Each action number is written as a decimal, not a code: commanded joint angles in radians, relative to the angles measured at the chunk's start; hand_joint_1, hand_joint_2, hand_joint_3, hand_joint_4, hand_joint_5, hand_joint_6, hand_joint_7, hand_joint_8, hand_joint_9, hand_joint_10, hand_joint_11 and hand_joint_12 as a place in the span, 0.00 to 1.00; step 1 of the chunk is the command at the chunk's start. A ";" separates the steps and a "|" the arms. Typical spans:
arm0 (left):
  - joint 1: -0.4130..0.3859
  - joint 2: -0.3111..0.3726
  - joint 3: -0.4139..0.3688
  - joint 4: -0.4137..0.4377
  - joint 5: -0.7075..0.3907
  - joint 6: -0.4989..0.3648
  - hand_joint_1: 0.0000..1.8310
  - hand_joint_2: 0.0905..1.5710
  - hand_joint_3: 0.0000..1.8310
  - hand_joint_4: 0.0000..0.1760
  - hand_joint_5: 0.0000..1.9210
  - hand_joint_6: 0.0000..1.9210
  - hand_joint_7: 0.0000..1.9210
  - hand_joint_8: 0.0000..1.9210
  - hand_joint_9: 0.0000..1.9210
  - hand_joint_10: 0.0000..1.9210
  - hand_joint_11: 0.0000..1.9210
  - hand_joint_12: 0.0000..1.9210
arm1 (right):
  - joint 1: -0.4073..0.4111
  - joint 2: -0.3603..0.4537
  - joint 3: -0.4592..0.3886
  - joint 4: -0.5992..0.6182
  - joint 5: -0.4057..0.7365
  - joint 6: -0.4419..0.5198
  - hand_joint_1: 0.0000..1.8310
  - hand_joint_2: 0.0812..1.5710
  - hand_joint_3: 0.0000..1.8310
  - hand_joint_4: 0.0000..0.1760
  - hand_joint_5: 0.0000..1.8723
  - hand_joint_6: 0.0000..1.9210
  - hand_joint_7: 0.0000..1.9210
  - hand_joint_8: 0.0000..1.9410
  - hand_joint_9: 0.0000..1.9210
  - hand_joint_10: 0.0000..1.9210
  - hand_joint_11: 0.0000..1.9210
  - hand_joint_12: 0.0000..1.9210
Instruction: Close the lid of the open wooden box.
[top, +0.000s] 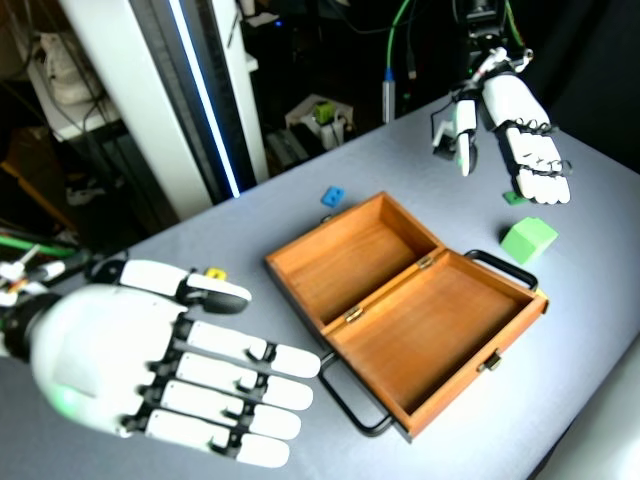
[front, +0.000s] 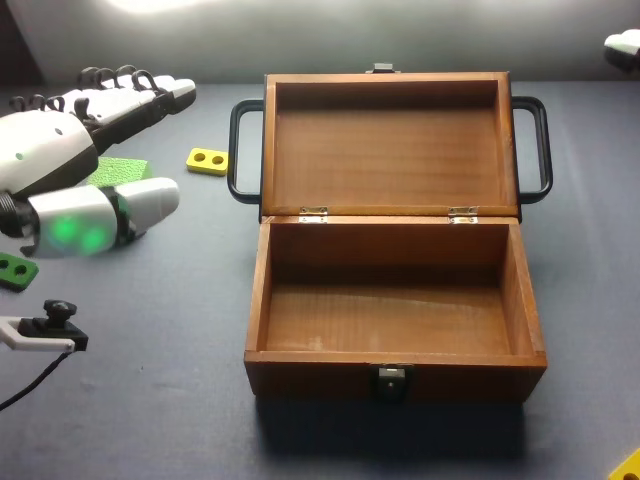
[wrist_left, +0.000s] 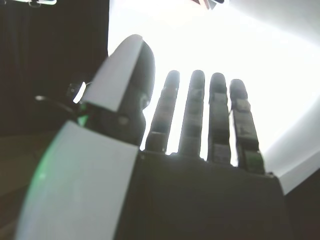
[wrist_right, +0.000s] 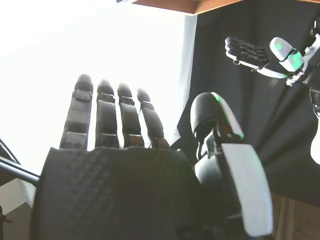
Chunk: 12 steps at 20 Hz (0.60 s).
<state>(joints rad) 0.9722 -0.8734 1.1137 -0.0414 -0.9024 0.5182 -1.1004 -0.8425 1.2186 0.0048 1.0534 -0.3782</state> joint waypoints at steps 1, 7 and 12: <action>-0.012 -0.005 0.004 -0.016 -0.112 -0.007 0.00 0.94 0.01 0.00 0.07 0.00 0.04 0.00 0.02 0.00 0.02 0.01 | 0.011 -0.001 0.009 0.035 0.112 0.009 0.00 0.88 0.01 0.00 0.04 0.00 0.03 0.00 0.02 0.00 0.02 0.05; -0.013 -0.005 -0.001 -0.008 -0.124 -0.009 0.00 0.91 0.00 0.13 0.07 0.00 0.05 0.01 0.03 0.01 0.02 0.01 | 0.020 -0.009 0.012 0.021 0.111 0.016 0.00 0.89 0.00 0.00 0.04 0.00 0.04 0.00 0.02 0.00 0.01 0.04; -0.013 -0.003 -0.010 0.009 -0.128 -0.008 0.00 0.90 0.00 0.19 0.07 0.00 0.04 0.00 0.03 0.00 0.02 0.01 | 0.053 -0.025 0.025 0.007 0.104 0.020 0.01 0.88 0.00 0.00 0.05 0.00 0.02 0.00 0.02 0.00 0.02 0.04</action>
<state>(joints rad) 0.9722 -0.8730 1.1080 -0.0231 -0.9073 0.5179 -1.0561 -0.8673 1.2407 -0.0200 1.0401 -0.3664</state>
